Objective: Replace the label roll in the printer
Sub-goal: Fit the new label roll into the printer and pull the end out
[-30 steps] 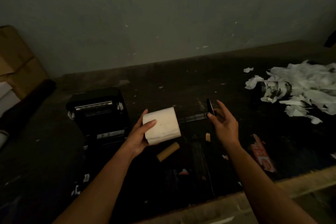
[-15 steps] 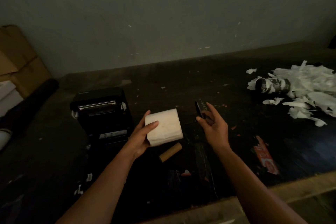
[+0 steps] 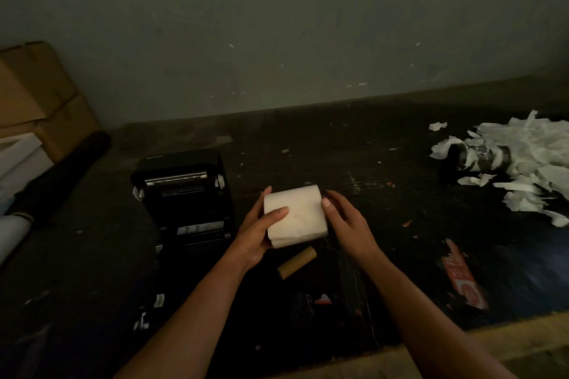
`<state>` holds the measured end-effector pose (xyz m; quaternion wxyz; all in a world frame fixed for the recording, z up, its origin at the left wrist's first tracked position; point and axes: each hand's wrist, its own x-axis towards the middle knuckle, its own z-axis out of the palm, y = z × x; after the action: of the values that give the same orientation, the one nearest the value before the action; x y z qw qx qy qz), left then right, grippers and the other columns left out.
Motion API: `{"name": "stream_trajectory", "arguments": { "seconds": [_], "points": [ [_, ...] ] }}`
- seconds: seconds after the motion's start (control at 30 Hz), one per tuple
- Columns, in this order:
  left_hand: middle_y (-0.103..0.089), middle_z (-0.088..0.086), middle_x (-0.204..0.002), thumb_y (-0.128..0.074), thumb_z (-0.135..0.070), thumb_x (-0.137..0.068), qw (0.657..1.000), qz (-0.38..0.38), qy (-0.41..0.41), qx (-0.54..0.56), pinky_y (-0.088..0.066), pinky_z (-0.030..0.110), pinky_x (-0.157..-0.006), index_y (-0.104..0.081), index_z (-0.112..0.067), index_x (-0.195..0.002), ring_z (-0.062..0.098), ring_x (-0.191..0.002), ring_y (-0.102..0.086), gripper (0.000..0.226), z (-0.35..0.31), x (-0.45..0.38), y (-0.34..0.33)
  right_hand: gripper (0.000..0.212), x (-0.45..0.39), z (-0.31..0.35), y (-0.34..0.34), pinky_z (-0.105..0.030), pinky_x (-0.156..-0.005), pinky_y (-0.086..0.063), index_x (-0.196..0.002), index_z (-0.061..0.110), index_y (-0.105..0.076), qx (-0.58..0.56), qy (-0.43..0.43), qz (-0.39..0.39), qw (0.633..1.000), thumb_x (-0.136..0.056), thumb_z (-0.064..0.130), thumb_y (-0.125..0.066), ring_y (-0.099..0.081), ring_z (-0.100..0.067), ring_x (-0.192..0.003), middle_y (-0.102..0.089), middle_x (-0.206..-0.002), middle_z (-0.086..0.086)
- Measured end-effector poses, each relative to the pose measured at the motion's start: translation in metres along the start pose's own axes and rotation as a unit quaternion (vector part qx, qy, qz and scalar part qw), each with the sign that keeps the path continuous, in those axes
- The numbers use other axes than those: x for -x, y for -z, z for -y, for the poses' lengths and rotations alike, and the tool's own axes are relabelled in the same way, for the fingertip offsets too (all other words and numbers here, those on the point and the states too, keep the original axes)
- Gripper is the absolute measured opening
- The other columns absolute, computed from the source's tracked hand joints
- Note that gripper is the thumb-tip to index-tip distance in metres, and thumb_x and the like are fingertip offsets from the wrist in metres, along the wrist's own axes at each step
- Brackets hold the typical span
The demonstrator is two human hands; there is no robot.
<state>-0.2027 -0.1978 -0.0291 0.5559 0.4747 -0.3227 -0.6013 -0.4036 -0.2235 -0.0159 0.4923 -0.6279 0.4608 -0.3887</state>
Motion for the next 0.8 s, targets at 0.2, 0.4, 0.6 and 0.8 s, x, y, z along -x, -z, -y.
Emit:
{"name": "stream_trajectory", "arguments": {
  "seconds": [0.2,0.4,0.6,0.8],
  "points": [
    [-0.063,-0.002,-0.120,-0.091,-0.038,-0.042,1.000,0.011,-0.021,-0.005,-0.056,0.035,-0.071,-0.043,-0.042,-0.133,0.020,-0.102,-0.066,0.103,-0.002,0.004,-0.009,0.099,-0.016,0.007,0.003,-0.039,-0.090,-0.046,-0.139,0.046,-0.025,-0.021,-0.090,0.114,0.989,-0.053,0.075,-0.067,-0.049,-0.013,-0.111,-0.042,-0.136,0.007],
    [-0.058,-0.001,-0.126,-0.088,-0.038,-0.047,0.999,0.016,-0.021,-0.036,-0.056,0.033,-0.072,-0.044,-0.048,-0.129,0.022,-0.108,-0.062,0.094,-0.002,0.005,-0.015,0.105,-0.021,0.005,0.005,-0.035,-0.068,-0.050,-0.134,0.060,-0.013,-0.027,-0.111,0.135,0.984,-0.048,0.071,-0.073,-0.050,-0.015,-0.105,-0.043,-0.119,0.014],
    [-0.057,-0.001,-0.127,-0.091,-0.042,-0.041,0.998,0.013,-0.024,-0.057,-0.056,0.032,-0.072,-0.044,-0.053,-0.126,0.020,-0.107,-0.063,0.097,0.002,0.004,-0.018,0.098,-0.020,0.003,0.006,-0.032,-0.063,-0.055,-0.127,0.066,-0.018,-0.051,-0.118,0.131,0.983,-0.049,0.065,-0.077,-0.053,-0.015,-0.103,-0.046,-0.115,0.020],
    [-0.054,-0.004,-0.129,-0.089,-0.042,-0.046,0.996,0.006,-0.022,-0.082,-0.056,0.035,-0.076,-0.046,-0.061,-0.118,0.021,-0.110,-0.060,0.087,0.005,0.006,-0.021,0.103,-0.020,-0.003,0.009,-0.045,-0.079,-0.055,-0.132,0.060,-0.022,-0.078,-0.130,0.124,0.981,-0.048,0.059,-0.081,-0.053,-0.020,-0.106,-0.047,-0.119,0.013]
  ]
}}
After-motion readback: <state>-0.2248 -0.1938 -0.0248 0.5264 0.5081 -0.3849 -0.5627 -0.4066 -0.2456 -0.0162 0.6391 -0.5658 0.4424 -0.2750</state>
